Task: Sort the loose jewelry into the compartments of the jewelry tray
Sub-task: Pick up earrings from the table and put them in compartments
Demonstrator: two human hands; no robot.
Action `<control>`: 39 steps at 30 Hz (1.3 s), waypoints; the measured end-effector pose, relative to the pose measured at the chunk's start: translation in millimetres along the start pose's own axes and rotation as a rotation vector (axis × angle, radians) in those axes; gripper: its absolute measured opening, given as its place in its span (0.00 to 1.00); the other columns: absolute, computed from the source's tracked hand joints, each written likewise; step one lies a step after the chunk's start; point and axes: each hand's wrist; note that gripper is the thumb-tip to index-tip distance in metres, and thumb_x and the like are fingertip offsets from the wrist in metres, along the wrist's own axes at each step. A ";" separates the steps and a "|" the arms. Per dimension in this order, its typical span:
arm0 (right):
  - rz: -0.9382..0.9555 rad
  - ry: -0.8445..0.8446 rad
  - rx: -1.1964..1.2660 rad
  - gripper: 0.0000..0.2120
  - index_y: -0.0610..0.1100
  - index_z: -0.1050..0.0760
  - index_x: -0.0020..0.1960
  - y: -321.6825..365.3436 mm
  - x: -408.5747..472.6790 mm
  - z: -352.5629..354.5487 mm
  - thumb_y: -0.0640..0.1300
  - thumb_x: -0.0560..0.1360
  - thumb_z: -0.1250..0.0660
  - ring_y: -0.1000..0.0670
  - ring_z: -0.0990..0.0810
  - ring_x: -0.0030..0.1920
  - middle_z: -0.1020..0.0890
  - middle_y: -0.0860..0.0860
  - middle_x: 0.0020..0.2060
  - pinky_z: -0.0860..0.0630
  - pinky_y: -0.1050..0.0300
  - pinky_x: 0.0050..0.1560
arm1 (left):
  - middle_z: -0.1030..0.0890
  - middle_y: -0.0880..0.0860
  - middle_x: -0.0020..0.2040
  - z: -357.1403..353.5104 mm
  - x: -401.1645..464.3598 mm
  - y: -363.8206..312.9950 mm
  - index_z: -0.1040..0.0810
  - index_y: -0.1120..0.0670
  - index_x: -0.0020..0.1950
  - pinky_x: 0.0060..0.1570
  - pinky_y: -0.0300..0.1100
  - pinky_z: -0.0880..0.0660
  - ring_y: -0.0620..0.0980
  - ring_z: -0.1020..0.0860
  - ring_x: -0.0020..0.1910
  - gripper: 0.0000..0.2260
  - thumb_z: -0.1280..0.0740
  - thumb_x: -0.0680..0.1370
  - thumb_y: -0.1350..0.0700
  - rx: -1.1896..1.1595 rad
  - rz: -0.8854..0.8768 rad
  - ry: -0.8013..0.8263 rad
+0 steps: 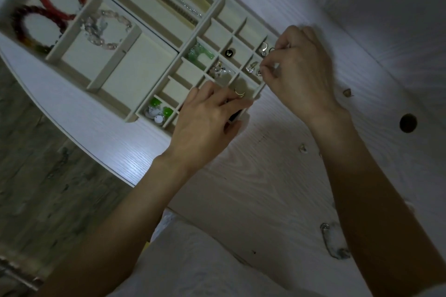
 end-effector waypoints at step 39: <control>-0.098 0.106 0.095 0.05 0.41 0.19 0.47 -3.3 6.9 12.9 0.37 0.74 0.33 0.52 0.27 0.44 0.24 0.47 0.47 0.33 0.64 0.40 | 0.19 0.50 0.50 4.1 5.0 -0.2 0.18 0.53 0.57 0.45 0.41 0.38 0.55 0.25 0.46 0.16 0.40 0.74 0.51 0.001 0.021 0.052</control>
Point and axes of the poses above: each hand's wrist, its own x-axis towards the middle knuckle, its own z-axis out of the back of the hand, y = z × x
